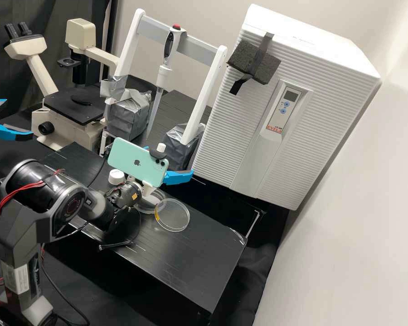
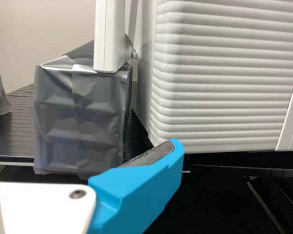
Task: Close the bottle
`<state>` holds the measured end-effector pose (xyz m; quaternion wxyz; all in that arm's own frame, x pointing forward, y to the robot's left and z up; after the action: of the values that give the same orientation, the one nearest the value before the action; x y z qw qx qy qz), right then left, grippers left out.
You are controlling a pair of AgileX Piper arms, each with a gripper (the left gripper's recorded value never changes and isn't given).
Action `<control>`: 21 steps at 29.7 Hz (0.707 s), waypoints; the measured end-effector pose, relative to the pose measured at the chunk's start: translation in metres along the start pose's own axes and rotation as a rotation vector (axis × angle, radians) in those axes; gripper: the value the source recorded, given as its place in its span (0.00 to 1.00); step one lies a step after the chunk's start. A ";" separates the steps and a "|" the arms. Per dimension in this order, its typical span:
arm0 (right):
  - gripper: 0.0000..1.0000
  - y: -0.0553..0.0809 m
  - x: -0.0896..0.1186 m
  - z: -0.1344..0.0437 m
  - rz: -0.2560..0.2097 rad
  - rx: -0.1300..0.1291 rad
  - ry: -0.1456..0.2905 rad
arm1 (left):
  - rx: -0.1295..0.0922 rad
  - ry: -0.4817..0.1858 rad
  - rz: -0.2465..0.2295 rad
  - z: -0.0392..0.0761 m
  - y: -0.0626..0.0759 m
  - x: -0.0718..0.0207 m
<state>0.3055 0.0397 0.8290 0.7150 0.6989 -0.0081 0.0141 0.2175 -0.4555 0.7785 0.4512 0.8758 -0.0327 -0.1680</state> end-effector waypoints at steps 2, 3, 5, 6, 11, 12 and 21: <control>1.00 0.000 0.000 0.000 0.000 0.000 0.000 | 0.001 -0.011 -0.014 0.002 -0.003 -0.0032; 1.00 0.000 0.000 0.000 0.000 0.000 0.000 | 0.002 -0.017 -0.025 0.003 -0.006 -0.0049; 1.00 0.000 0.000 0.000 0.000 0.000 0.000 | 0.003 -0.034 -0.037 0.005 -0.009 -0.0083; 1.00 0.000 0.000 0.000 0.000 0.000 0.000 | 0.002 -0.045 -0.036 0.007 -0.009 -0.0092; 1.00 0.000 0.000 0.000 0.000 0.000 0.000 | 0.005 -0.082 -0.049 0.013 -0.013 -0.0100; 1.00 0.000 0.000 0.000 0.000 0.000 0.000 | 0.006 -0.086 -0.051 0.013 -0.013 -0.0100; 1.00 0.000 0.000 0.000 0.000 0.000 0.000 | -0.008 -0.099 -0.057 0.015 -0.014 -0.0100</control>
<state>0.3055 0.0397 0.8290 0.7150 0.6989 -0.0081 0.0141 0.2021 -0.4569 0.7624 0.4474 0.8654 -0.0291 -0.2239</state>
